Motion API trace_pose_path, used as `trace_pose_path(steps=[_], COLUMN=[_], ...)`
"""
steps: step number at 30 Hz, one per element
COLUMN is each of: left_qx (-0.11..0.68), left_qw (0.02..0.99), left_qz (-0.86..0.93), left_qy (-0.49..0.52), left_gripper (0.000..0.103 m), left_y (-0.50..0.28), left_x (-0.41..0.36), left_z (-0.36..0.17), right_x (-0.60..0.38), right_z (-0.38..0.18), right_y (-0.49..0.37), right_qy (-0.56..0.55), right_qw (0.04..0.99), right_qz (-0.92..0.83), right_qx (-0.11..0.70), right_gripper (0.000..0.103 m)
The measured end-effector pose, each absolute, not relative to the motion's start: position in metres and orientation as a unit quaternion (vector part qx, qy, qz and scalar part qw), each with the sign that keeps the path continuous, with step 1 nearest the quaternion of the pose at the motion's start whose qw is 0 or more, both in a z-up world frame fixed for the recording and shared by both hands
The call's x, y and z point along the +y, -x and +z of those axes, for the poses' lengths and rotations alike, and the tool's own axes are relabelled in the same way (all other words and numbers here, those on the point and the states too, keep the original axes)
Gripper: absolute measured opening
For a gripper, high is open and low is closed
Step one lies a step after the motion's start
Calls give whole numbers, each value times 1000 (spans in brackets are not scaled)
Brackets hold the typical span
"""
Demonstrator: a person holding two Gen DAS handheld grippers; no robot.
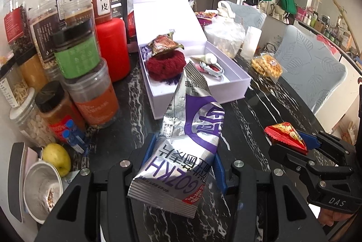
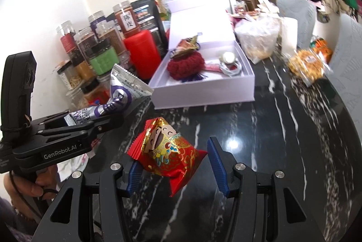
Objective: Organize soft objects
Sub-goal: 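Carry the GOZKH bag with the left tool while the right tool carries the red packet toward the box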
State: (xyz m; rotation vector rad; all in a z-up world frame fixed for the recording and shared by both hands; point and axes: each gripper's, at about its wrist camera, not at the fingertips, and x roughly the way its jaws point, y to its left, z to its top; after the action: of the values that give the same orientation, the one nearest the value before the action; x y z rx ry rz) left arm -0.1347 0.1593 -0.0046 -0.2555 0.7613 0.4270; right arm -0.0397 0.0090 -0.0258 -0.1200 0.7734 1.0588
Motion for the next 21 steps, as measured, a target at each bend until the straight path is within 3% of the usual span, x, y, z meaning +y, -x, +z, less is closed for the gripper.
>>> trace_pose_path(steps=[21], left_qx=[304], left_qw=[924], left_qz=[209], left_qy=[97], left_gripper=[46], left_y=[72], left_x=[187], left_z=[52], right_x=[50], right_z=[34], right_y=[-19], right_qy=[55], right_qw=[801], right_qz=[514], right_qx=[302], right_gripper=[53])
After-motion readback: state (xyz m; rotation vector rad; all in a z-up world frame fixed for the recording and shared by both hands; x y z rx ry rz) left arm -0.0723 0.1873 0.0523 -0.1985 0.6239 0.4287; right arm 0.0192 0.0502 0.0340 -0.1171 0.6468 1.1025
